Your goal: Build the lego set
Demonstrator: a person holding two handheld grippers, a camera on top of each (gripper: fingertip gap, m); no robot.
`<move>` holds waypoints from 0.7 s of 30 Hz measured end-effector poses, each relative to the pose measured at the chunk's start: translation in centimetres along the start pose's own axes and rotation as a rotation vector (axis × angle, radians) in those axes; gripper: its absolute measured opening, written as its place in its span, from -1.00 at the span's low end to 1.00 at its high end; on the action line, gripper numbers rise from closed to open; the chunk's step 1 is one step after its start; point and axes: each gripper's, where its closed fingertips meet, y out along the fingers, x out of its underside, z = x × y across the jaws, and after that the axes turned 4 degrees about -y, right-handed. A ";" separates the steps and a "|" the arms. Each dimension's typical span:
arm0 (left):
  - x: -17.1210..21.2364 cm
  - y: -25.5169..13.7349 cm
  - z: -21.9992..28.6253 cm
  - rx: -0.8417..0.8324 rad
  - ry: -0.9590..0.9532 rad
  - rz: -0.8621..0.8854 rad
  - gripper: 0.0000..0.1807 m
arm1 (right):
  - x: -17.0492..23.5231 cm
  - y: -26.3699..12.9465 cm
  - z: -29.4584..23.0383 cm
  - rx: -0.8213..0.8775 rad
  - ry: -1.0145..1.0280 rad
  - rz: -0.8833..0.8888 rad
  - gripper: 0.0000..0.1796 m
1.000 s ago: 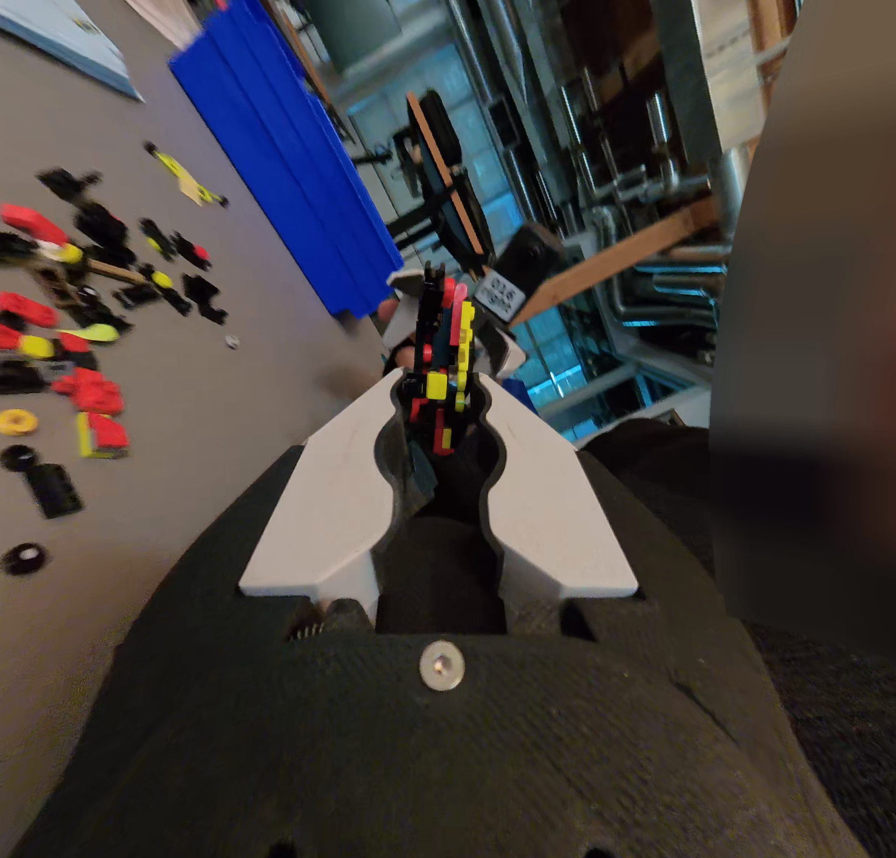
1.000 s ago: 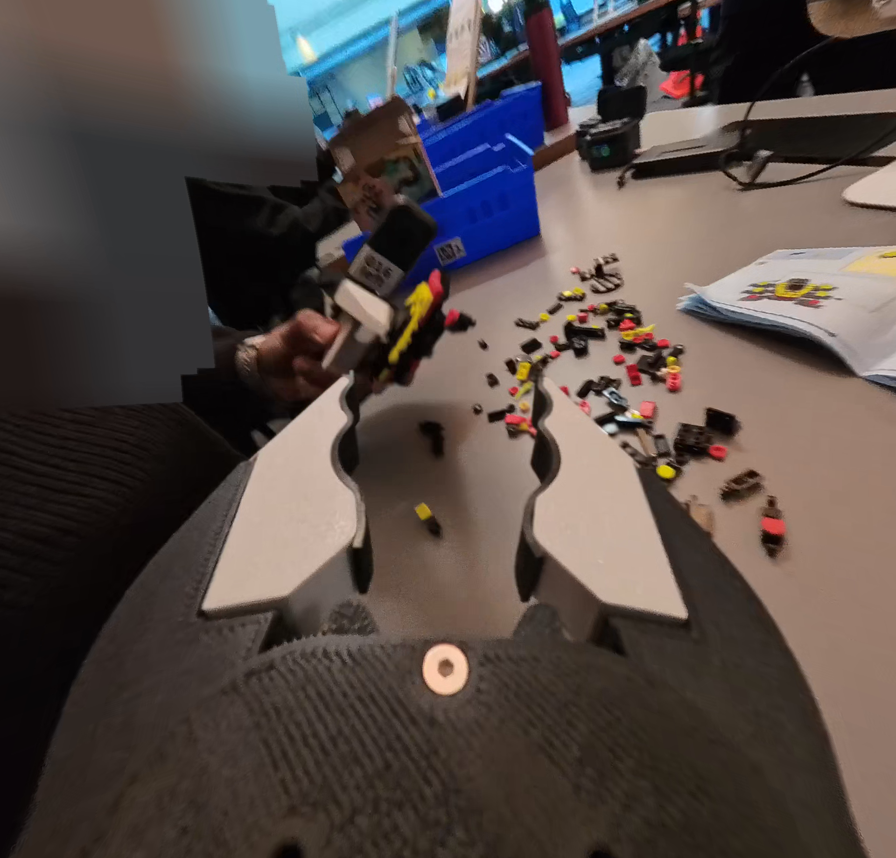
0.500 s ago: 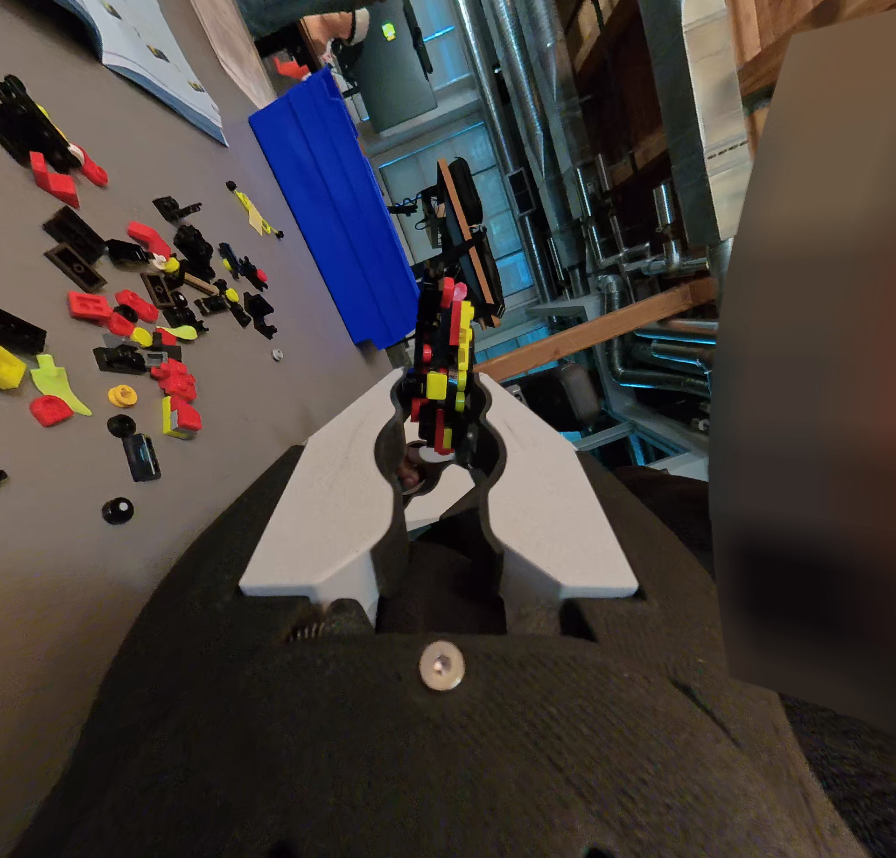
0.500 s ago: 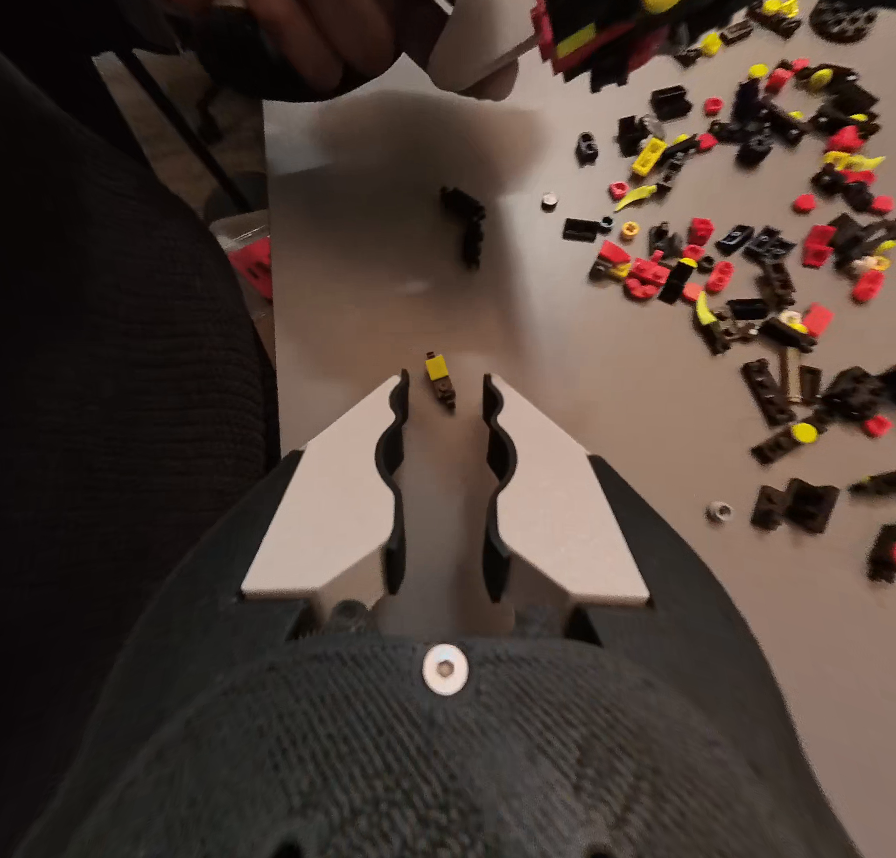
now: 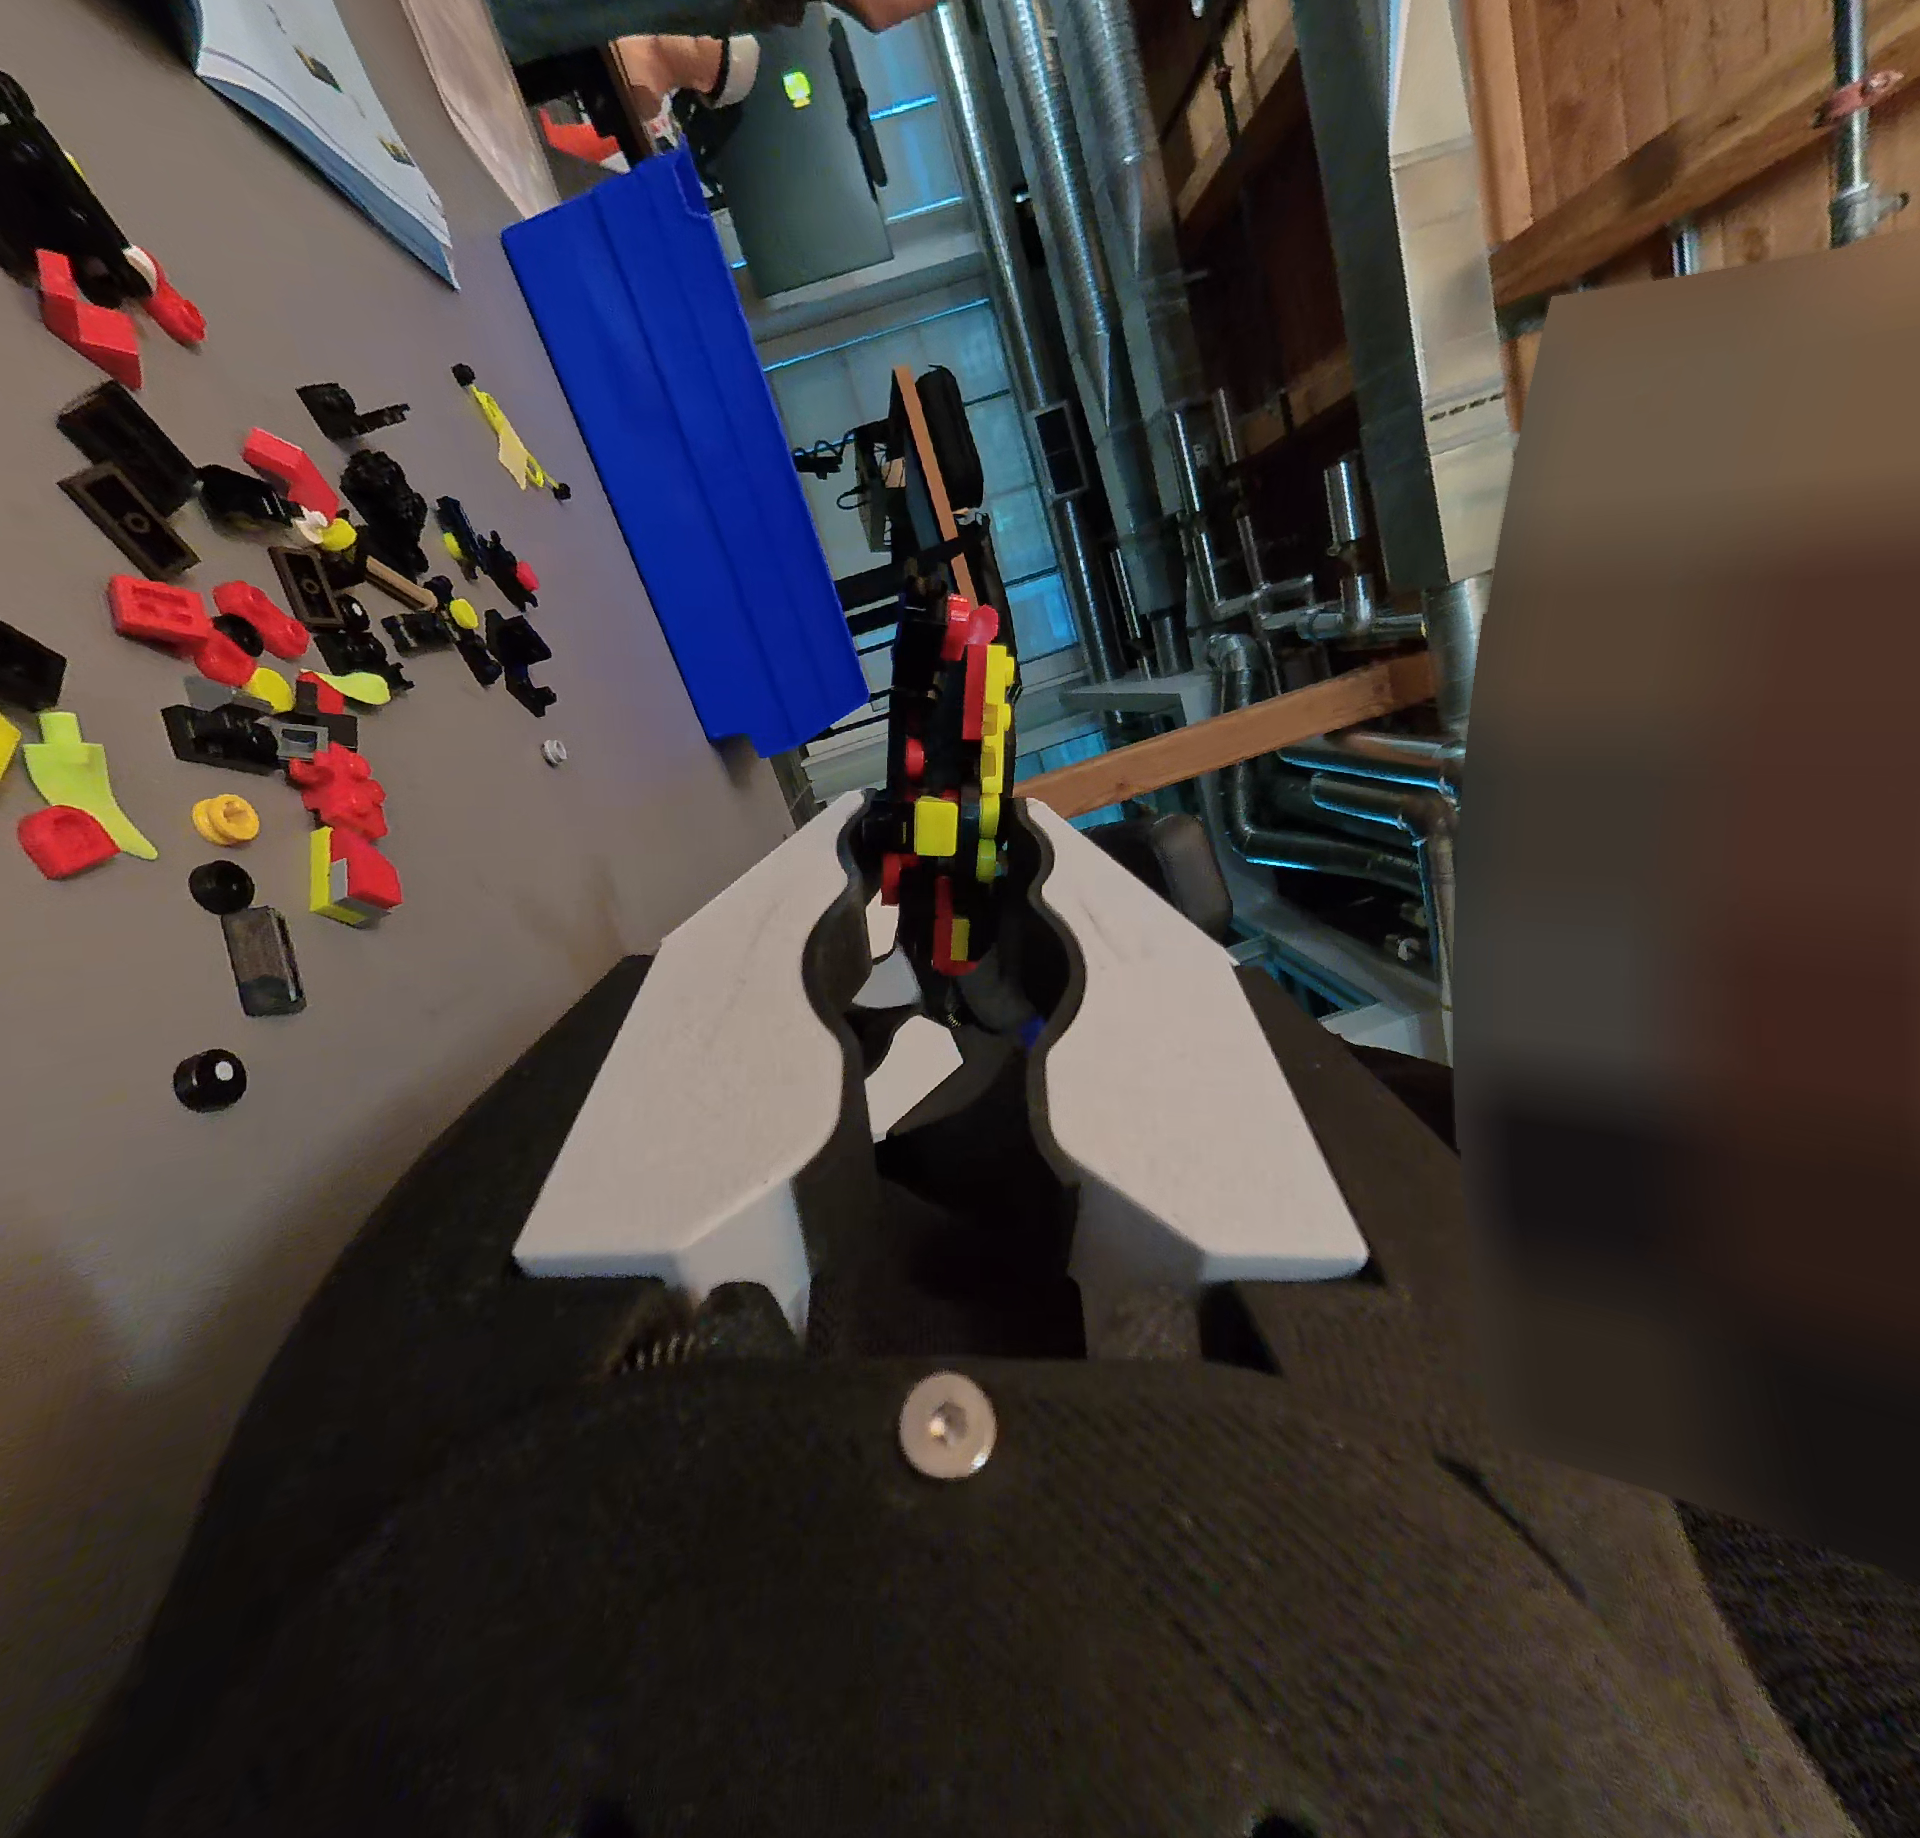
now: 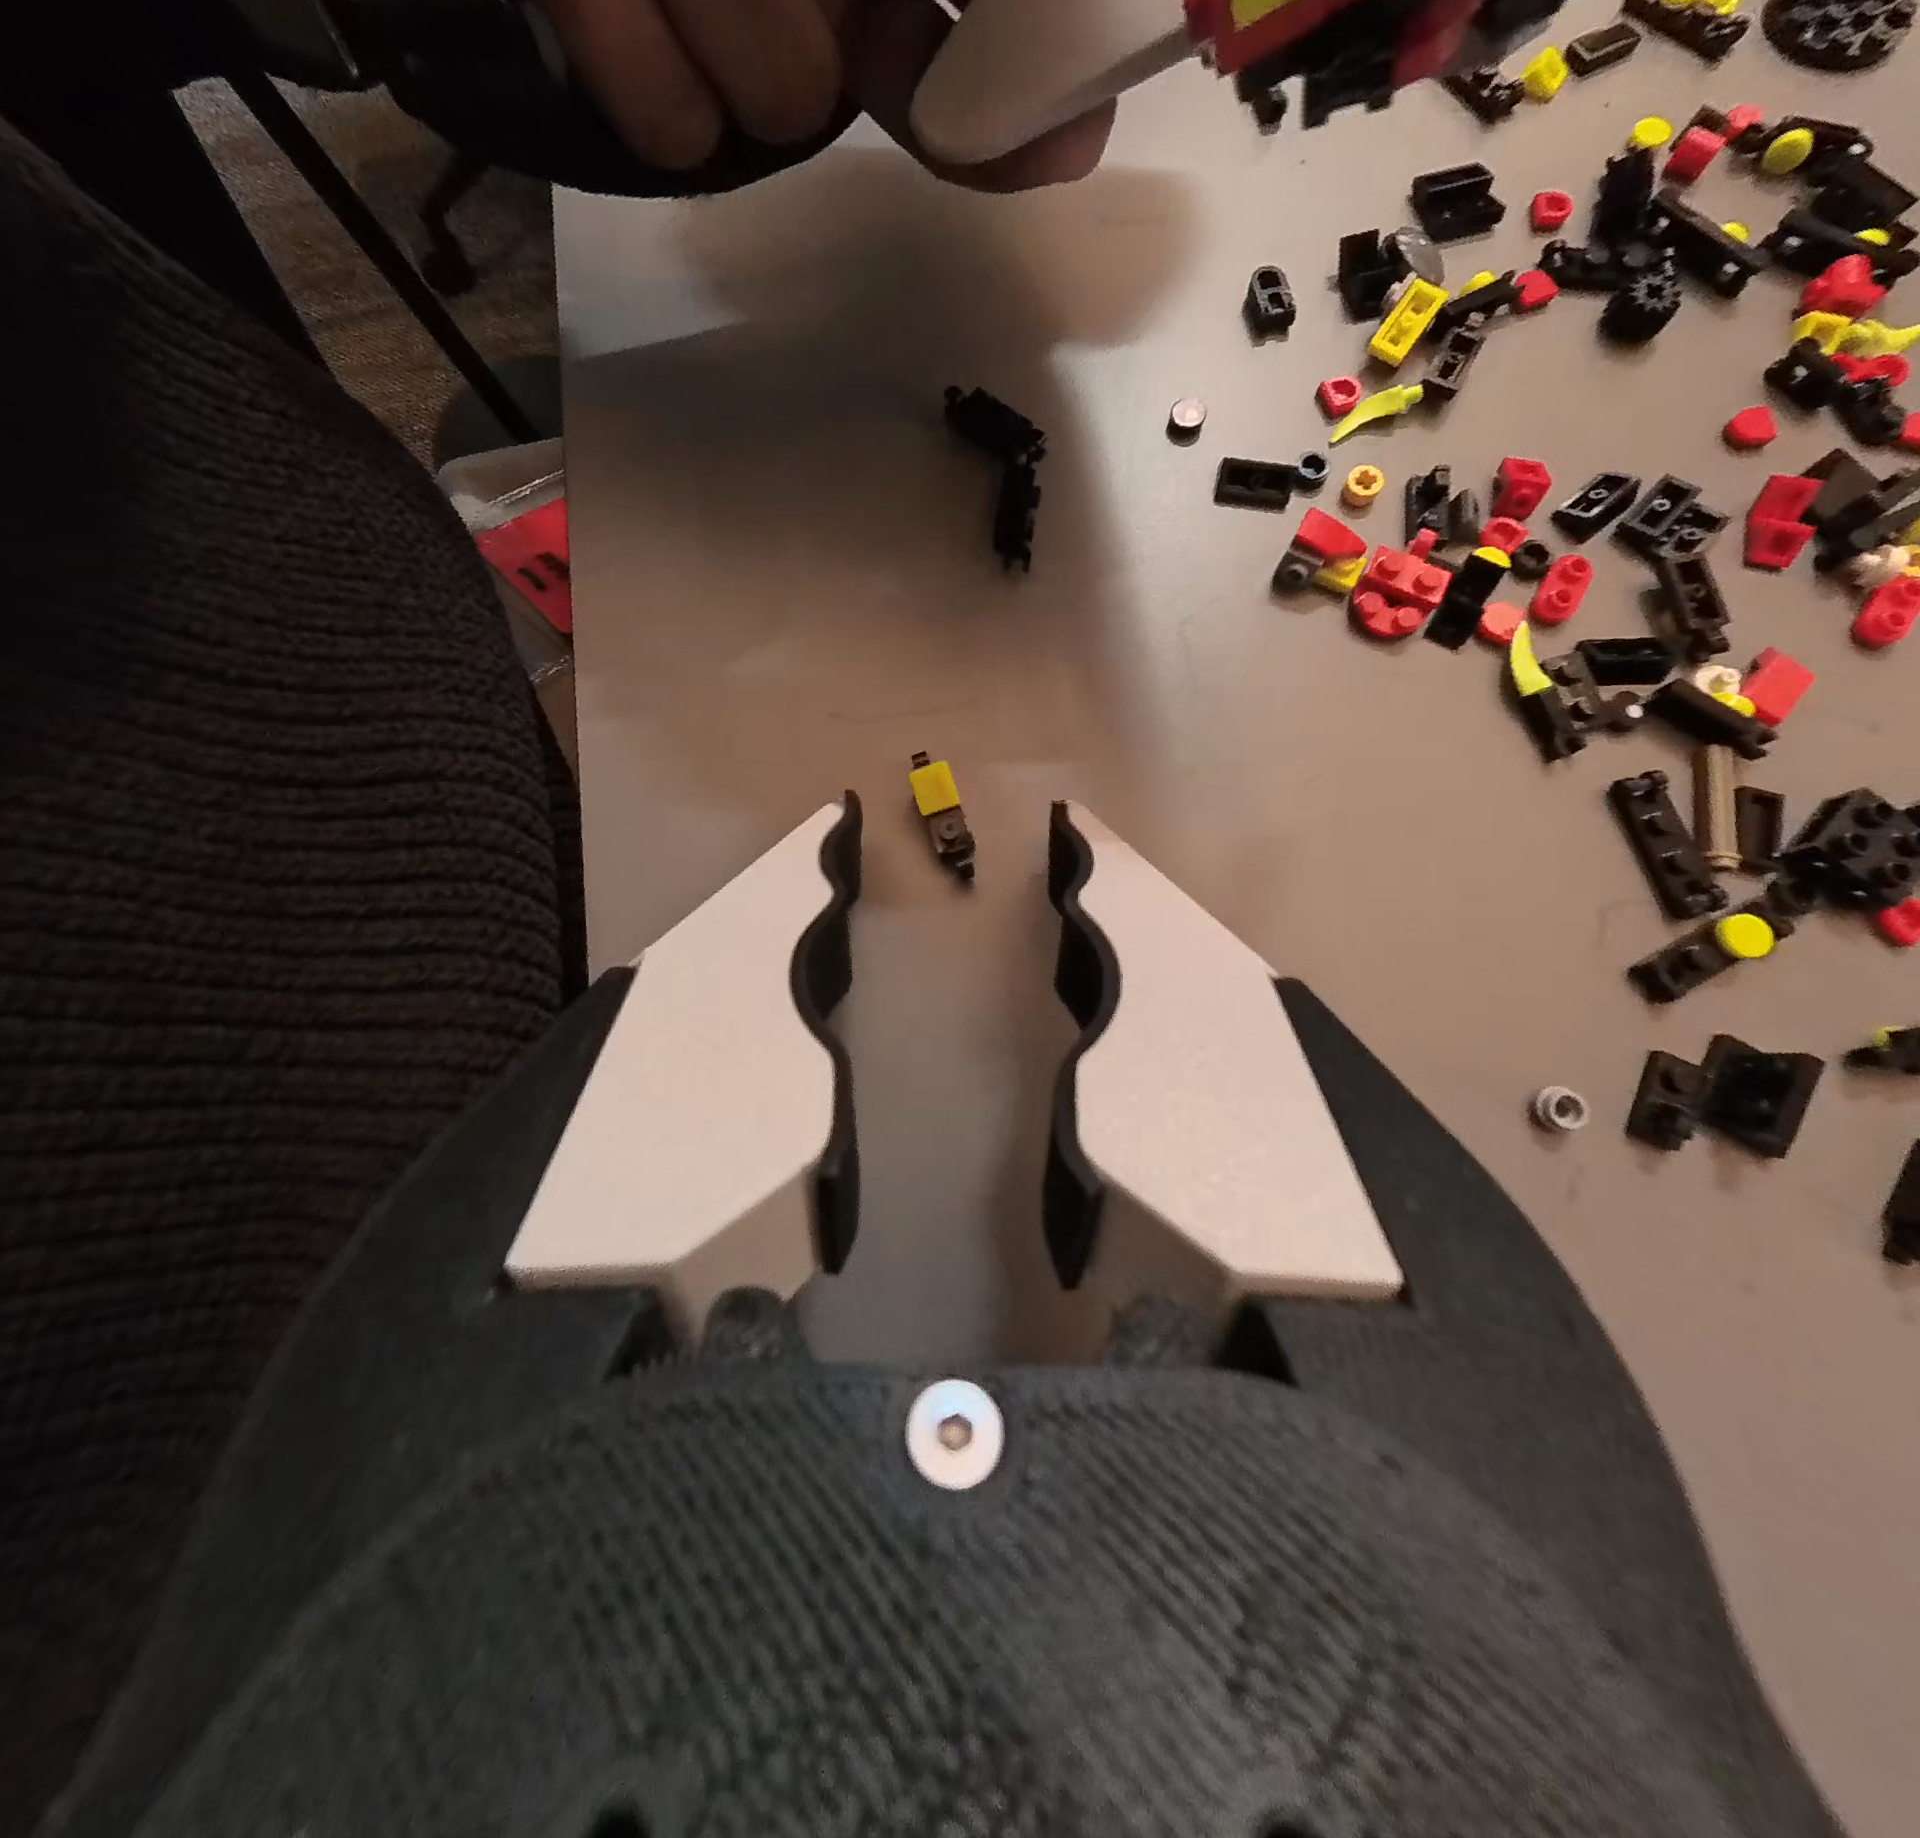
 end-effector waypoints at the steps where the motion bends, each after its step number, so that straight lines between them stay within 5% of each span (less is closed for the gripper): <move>1: 0.0 0.0 0.0 0.001 -0.002 0.001 -0.77 | 0.0 0.0 0.1 0.003 0.001 -0.001 -0.61; 21: -0.4 -0.2 -0.1 -0.019 0.016 0.009 -0.77 | 0.7 -0.4 0.7 0.012 0.018 -0.022 -0.63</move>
